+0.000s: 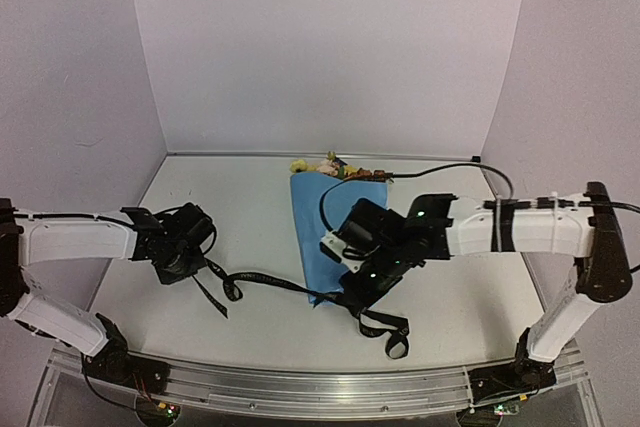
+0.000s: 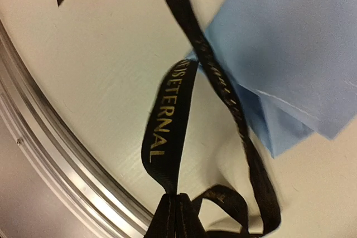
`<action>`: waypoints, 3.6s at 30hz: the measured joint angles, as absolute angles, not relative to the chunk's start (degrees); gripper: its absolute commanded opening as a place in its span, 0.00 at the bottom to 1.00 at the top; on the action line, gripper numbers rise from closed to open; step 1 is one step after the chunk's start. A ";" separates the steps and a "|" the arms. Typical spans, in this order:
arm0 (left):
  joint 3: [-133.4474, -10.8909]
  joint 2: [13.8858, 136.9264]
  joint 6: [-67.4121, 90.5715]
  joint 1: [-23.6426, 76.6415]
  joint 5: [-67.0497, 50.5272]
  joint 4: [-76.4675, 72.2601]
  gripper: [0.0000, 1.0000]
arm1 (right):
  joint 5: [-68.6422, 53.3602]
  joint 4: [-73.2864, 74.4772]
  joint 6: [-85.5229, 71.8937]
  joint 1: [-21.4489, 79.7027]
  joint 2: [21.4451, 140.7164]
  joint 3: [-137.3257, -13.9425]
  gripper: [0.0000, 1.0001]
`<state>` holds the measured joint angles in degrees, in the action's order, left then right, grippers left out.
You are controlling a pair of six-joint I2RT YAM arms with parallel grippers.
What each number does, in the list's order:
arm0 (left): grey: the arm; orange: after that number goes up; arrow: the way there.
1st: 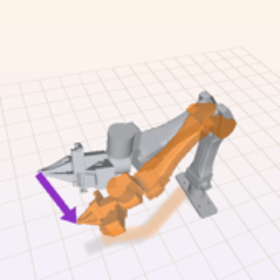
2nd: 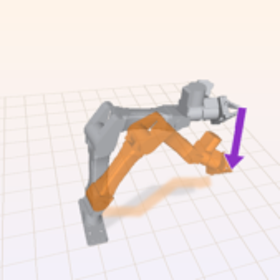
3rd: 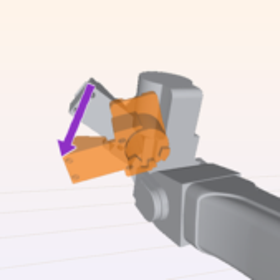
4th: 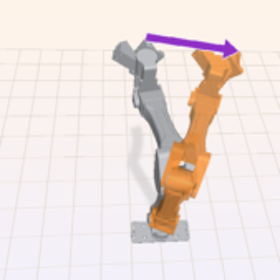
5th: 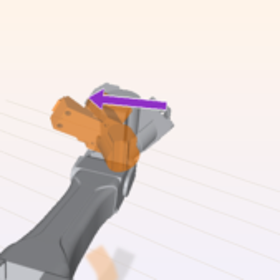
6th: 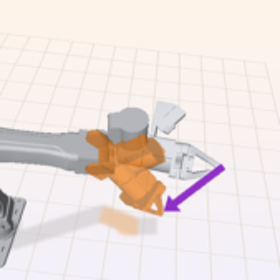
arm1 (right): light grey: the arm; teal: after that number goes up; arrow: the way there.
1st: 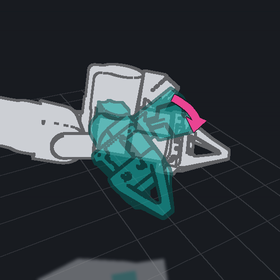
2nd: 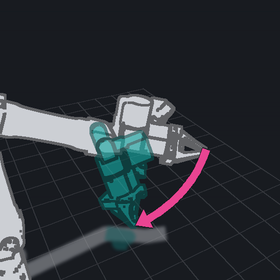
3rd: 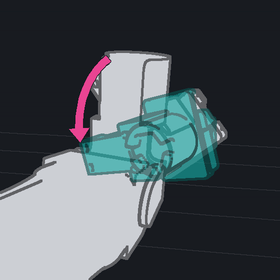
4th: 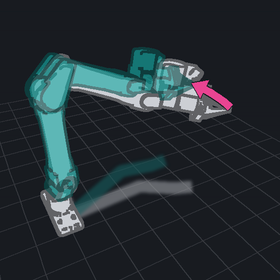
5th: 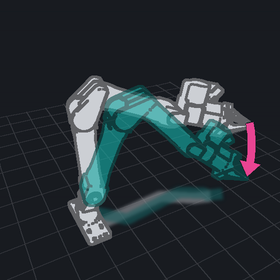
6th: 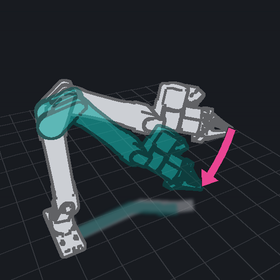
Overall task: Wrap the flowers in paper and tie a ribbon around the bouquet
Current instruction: Pick up the ribbon at the center of the board, then straighten the ribbon at the center of the board, then place the ribbon at the center of the board, then pick up the folded bouquet from the center of the board.
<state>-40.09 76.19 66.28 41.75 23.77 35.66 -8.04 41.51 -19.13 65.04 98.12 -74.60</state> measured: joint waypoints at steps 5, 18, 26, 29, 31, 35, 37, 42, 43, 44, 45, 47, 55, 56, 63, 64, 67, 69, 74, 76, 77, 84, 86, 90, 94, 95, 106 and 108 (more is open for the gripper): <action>-45.59 71.45 68.87 41.56 34.11 45.00 0.00 | -1.16 46.46 -19.18 60.50 83.28 -65.81 0.00; -49.00 64.40 76.31 41.37 52.96 62.14 0.00 | 19.95 62.90 -18.78 35.07 60.54 -53.89 0.00; -45.01 61.59 83.73 40.19 57.22 66.77 0.00 | 26.42 65.94 -18.84 22.00 59.40 -51.33 0.00; -44.57 60.28 85.46 39.76 58.73 67.50 0.00 | 27.06 66.17 -19.21 16.89 59.37 -51.33 0.00; -44.41 59.66 85.81 39.54 59.23 67.46 0.00 | 27.23 66.39 -19.56 13.79 59.40 -51.33 0.00; -43.35 59.59 87.00 39.31 59.86 66.85 0.00 | 27.46 67.18 -19.64 10.07 59.96 -51.79 0.00; -42.48 59.84 87.47 39.25 59.79 66.24 0.00 | 27.44 67.10 -19.64 8.17 60.79 -52.33 0.00; -41.39 61.86 89.59 38.45 59.66 64.67 0.00 | 26.45 67.15 -20.12 2.00 62.75 -52.90 0.00; -41.39 62.27 89.92 38.05 59.63 64.29 0.00 | 26.10 67.17 -20.24 0.75 63.15 -53.00 0.00; -41.38 62.65 90.12 37.50 59.55 63.89 0.00 | 25.64 67.14 -20.41 -0.56 63.74 -53.14 0.00; -41.37 62.90 90.24 36.99 59.45 63.57 0.00 | 25.20 67.17 -20.62 -1.66 64.21 -53.24 0.00; -41.05 63.13 90.28 35.94 58.97 62.59 0.00 | 24.27 67.19 -20.93 -3.57 65.13 -53.48 0.00; -40.05 63.13 90.20 34.11 57.50 61.04 0.27 | 21.06 67.31 -21.41 -7.23 68.24 -56.38 0.07; -40.05 63.13 90.60 34.11 57.38 61.06 0.35 | 20.44 67.35 -21.54 -7.41 68.60 -56.84 0.14; -40.22 61.62 91.05 34.06 55.84 61.73 0.96 | 13.77 67.79 -23.07 -7.49 69.38 -57.99 0.64; -40.61 61.09 89.79 34.06 55.43 61.60 0.99 | 12.28 68.12 -23.52 -7.49 69.38 -58.20 0.67; -43.58 59.99 86.65 34.06 54.65 61.10 1.00 | 7.50 69.27 -24.04 -7.49 69.28 -59.46 0.73; -45.97 59.46 83.24 34.06 54.19 60.35 1.00 | 4.71 69.66 -24.73 -7.41 69.03 -60.06 0.78; -48.64 56.44 70.12 34.06 49.54 53.06 1.00 | -2.28 70.38 -25.82 -5.07 68.00 -60.53 0.81; -48.52 54.83 63.57 34.05 45.06 48.03 0.99 | -5.01 70.09 -26.50 -2.12 67.76 -60.53 0.83; -48.38 54.33 60.92 34.04 42.43 45.26 0.98 | -6.22 69.66 -26.91 -0.27 67.71 -60.52 0.83; -46.94 59.24 49.01 34.84 22.54 28.49 0.90 | -14.54 58.83 -32.09 14.26 69.58 -58.14 0.83; -45.56 62.36 47.60 36.17 16.70 23.49 0.88 | -15.81 53.77 -34.24 18.05 72.00 -56.89 0.83; -44.39 70.01 46.24 40.34 7.96 15.91 0.85 | -16.93 44.98 -37.96 24.72 78.26 -55.33 0.82; -44.38 77.37 45.88 43.74 -0.34 7.71 0.82 | -17.87 36.03 -40.80 30.58 85.80 -55.40 0.80; -44.38 79.03 45.91 44.18 -2.26 5.80 0.81 | -18.02 34.07 -41.56 31.62 87.42 -55.40 0.79; -44.41 91.51 46.44 46.61 -15.27 -7.08 0.77 | -19.00 20.89 -47.28 38.94 99.14 -57.87 0.69; -44.51 93.22 46.49 47.00 -16.62 -8.35 0.75 | -19.01 19.73 -48.01 39.67 99.89 -57.89 0.67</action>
<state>-44.51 93.22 46.49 47.00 -16.62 -8.35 -19.01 19.73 -48.01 39.67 99.89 -57.89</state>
